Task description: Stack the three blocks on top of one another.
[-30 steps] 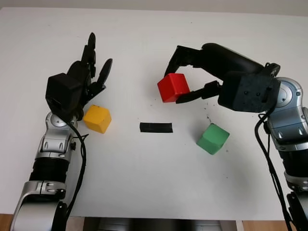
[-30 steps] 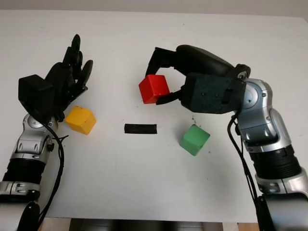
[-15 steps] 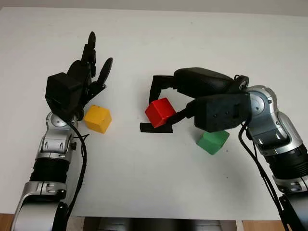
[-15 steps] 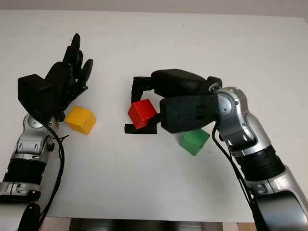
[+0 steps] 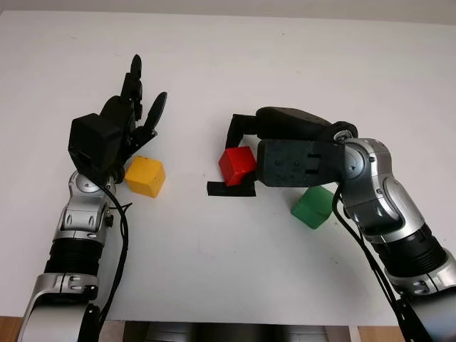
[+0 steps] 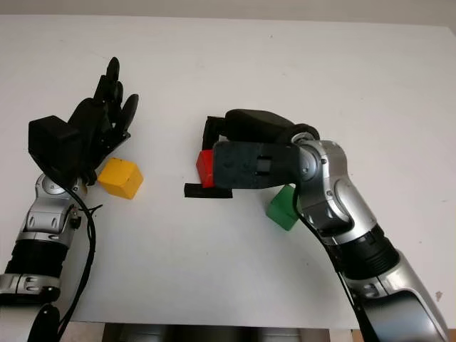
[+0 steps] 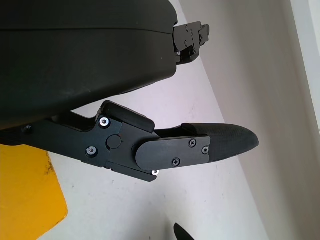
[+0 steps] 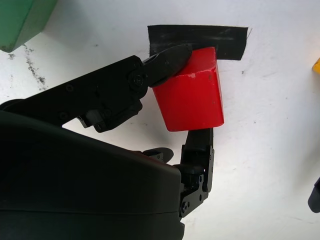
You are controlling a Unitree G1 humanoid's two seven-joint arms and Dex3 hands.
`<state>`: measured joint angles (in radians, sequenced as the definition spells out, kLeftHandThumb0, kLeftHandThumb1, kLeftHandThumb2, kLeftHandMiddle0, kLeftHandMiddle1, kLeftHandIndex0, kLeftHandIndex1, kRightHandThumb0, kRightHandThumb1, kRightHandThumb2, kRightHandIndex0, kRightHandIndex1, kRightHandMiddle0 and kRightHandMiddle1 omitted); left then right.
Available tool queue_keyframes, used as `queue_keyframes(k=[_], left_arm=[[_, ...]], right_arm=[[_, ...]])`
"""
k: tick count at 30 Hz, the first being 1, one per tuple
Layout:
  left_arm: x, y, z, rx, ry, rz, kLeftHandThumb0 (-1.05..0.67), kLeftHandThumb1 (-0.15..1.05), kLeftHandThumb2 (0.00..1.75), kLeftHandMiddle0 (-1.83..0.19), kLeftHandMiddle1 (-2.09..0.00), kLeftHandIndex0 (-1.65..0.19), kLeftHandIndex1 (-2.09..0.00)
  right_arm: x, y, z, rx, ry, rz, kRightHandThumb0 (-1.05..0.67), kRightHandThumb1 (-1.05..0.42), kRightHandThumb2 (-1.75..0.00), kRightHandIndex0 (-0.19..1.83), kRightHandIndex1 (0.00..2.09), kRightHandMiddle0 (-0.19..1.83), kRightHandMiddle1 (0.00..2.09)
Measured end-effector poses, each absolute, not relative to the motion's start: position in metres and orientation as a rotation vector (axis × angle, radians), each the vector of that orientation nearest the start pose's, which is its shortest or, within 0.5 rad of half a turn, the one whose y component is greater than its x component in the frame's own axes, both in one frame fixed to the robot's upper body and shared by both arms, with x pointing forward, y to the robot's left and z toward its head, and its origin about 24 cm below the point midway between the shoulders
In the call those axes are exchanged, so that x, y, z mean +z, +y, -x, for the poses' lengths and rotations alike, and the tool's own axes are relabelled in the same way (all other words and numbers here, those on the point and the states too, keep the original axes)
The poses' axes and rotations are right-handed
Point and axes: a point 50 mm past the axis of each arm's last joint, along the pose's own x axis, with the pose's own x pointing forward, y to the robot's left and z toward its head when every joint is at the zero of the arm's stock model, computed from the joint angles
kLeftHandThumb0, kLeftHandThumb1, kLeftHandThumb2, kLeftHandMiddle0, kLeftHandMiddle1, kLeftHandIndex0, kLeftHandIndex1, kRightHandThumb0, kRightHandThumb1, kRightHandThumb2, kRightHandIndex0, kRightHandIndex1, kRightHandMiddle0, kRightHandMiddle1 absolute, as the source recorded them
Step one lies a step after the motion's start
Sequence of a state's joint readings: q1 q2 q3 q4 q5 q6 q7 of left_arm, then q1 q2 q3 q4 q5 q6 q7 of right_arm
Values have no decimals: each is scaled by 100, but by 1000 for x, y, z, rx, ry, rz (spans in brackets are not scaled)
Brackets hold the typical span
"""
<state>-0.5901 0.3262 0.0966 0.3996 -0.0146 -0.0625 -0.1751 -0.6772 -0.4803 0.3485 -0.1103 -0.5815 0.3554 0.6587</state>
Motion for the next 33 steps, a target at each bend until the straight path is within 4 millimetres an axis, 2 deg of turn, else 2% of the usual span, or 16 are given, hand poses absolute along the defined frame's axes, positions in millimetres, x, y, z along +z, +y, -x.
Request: queue_keyframes(k=[7,33], left_arm=[[147,202,-355,-104,-244,-280,-78,105,51,19,0,19,0],[147,202,-355,-102,-244,-288,-79,105,52,19,0,19,0]], right_arm=[[191,-112,-324,587,-74,1201,-40,-98,-5,35,4,32,153],[188,-106,-319,634,-99,1231,-41,-98,-5,36,6,34,153]])
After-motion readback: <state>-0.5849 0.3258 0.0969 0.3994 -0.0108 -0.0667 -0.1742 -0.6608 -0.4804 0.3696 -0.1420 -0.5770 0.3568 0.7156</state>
